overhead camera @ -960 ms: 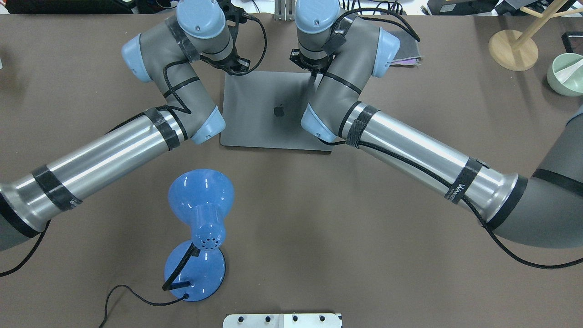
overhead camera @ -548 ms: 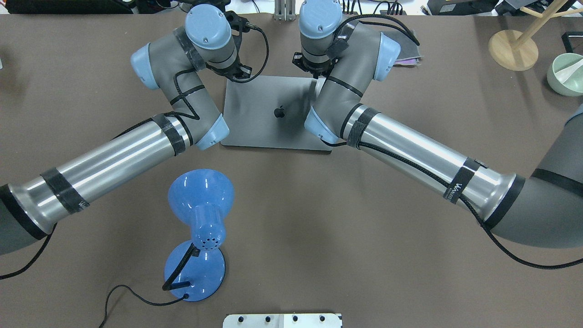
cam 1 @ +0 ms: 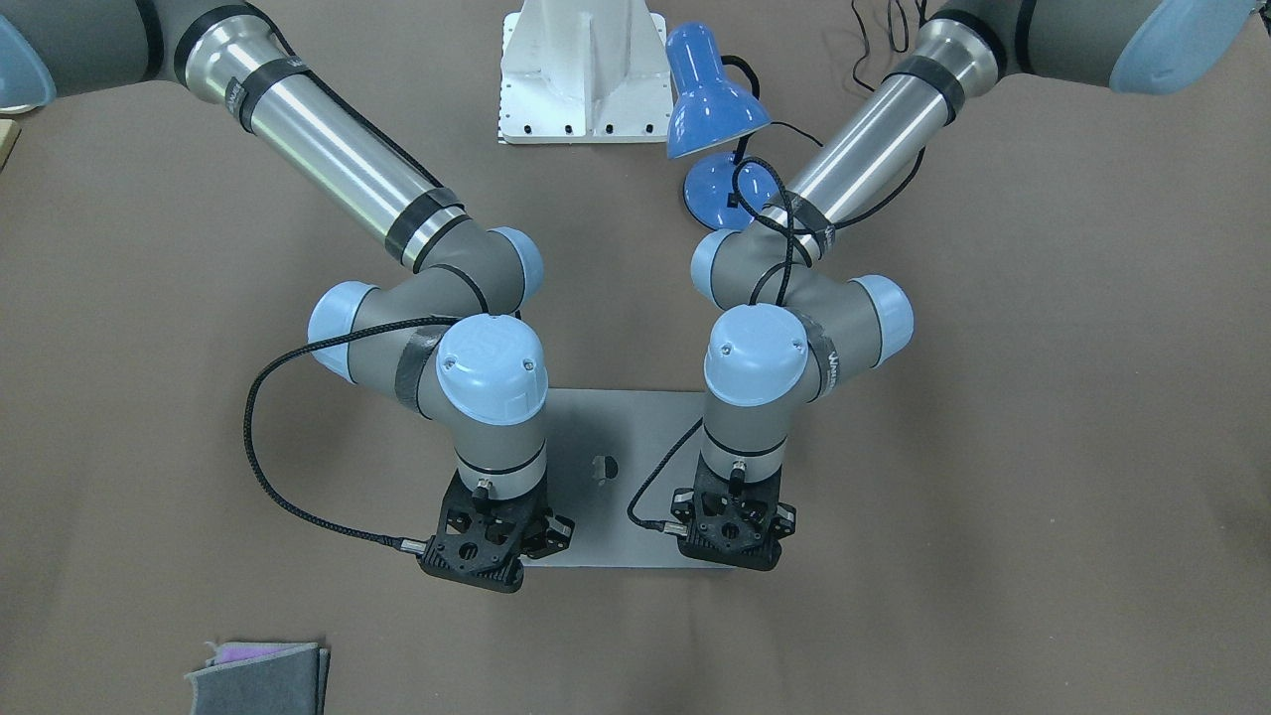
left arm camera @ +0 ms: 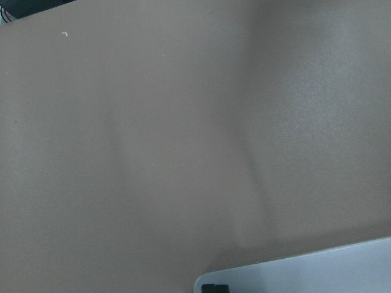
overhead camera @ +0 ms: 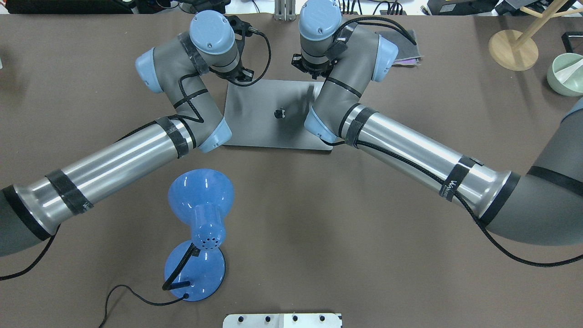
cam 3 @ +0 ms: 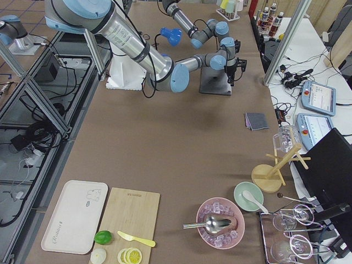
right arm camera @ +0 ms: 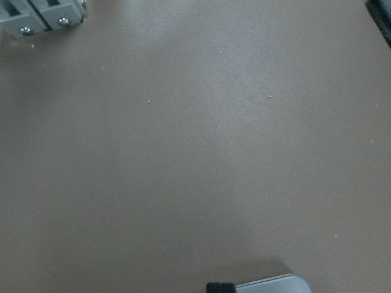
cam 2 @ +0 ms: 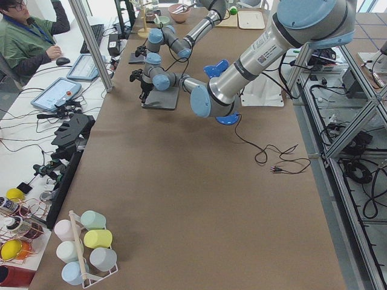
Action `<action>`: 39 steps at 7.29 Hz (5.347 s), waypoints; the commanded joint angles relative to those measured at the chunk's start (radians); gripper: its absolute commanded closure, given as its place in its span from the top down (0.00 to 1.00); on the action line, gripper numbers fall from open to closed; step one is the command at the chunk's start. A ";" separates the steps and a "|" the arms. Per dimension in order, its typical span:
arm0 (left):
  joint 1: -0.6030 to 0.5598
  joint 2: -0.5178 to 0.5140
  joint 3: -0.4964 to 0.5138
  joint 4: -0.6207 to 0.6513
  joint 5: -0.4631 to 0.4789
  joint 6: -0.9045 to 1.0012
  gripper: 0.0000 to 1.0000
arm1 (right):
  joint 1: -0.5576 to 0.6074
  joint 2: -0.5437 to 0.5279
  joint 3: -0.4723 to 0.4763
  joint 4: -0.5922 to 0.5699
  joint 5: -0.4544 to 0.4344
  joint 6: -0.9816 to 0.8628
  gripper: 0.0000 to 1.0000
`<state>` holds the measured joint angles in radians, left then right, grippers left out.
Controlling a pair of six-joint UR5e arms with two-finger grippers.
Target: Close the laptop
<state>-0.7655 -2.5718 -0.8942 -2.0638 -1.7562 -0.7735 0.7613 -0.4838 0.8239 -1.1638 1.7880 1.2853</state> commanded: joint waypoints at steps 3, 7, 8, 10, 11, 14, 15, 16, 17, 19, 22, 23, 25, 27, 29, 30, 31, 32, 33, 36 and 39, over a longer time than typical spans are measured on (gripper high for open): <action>-0.081 0.030 -0.240 0.176 -0.164 0.010 0.43 | 0.078 -0.112 0.212 -0.051 0.220 -0.081 0.46; -0.251 0.302 -0.656 0.368 -0.470 0.110 0.98 | 0.171 -0.511 0.805 -0.371 0.272 -0.450 1.00; -0.299 0.385 -0.757 0.455 -0.479 0.234 0.98 | 0.215 -0.609 0.896 -0.397 0.307 -0.556 1.00; -0.433 0.491 -0.863 0.652 -0.486 0.566 0.98 | 0.343 -0.834 1.033 -0.399 0.407 -0.813 1.00; -0.522 0.542 -0.865 0.687 -0.526 0.709 0.98 | 0.424 -0.934 1.061 -0.398 0.453 -0.936 1.00; -0.694 0.772 -0.853 0.686 -0.560 1.021 0.98 | 0.661 -1.212 1.054 -0.399 0.459 -1.336 1.00; -0.733 0.820 -0.839 0.692 -0.562 1.045 0.98 | 0.720 -1.278 1.035 -0.399 0.461 -1.397 1.00; -0.744 0.905 -0.823 0.676 -0.560 1.045 0.98 | 0.777 -1.336 1.014 -0.396 0.470 -1.405 1.00; -0.786 0.942 -0.816 0.627 -0.563 1.037 0.98 | 0.815 -1.377 1.014 -0.386 0.464 -1.406 1.00; -0.831 0.983 -0.812 0.614 -0.568 1.045 0.98 | 0.837 -1.404 1.012 -0.387 0.470 -1.406 1.00; -0.831 1.009 -0.809 0.620 -0.574 1.037 0.98 | 0.837 -1.421 1.014 -0.385 0.467 -1.406 1.00; -0.833 1.027 -0.813 0.620 -0.574 1.039 0.98 | 0.837 -1.424 1.015 -0.385 0.467 -1.406 1.00; -0.836 1.076 -0.883 0.614 -0.562 1.042 0.98 | 0.837 -1.426 1.015 -0.385 0.467 -1.406 1.00; -0.834 1.108 -0.907 0.614 -0.562 1.042 0.98 | 0.837 -1.426 1.015 -0.385 0.467 -1.406 1.00; -0.834 1.111 -0.904 0.614 -0.562 1.040 0.98 | 0.837 -1.426 1.015 -0.384 0.468 -1.406 1.00; -0.834 1.111 -0.902 0.614 -0.562 1.040 0.98 | 0.837 -1.426 1.015 -0.385 0.468 -1.406 1.00; -0.834 1.111 -0.902 0.614 -0.562 1.040 0.98 | 0.837 -1.428 1.014 -0.387 0.468 -1.406 1.00; -0.834 1.110 -0.904 0.614 -0.562 1.040 0.98 | 0.836 -1.443 1.015 -0.385 0.471 -1.406 1.00; -0.834 1.108 -0.904 0.614 -0.562 1.040 0.98 | 0.836 -1.451 1.015 -0.385 0.473 -1.406 1.00; -0.833 1.108 -0.907 0.614 -0.562 1.040 0.98 | 0.836 -1.454 1.015 -0.387 0.475 -1.406 1.00; -0.834 1.108 -0.908 0.614 -0.562 1.040 0.98 | 0.836 -1.463 1.015 -0.387 0.502 -1.408 1.00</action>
<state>-1.5992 -1.4634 -1.8013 -1.4496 -2.3178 0.2669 1.5969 -1.9438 1.8392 -1.5508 2.2764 -0.1215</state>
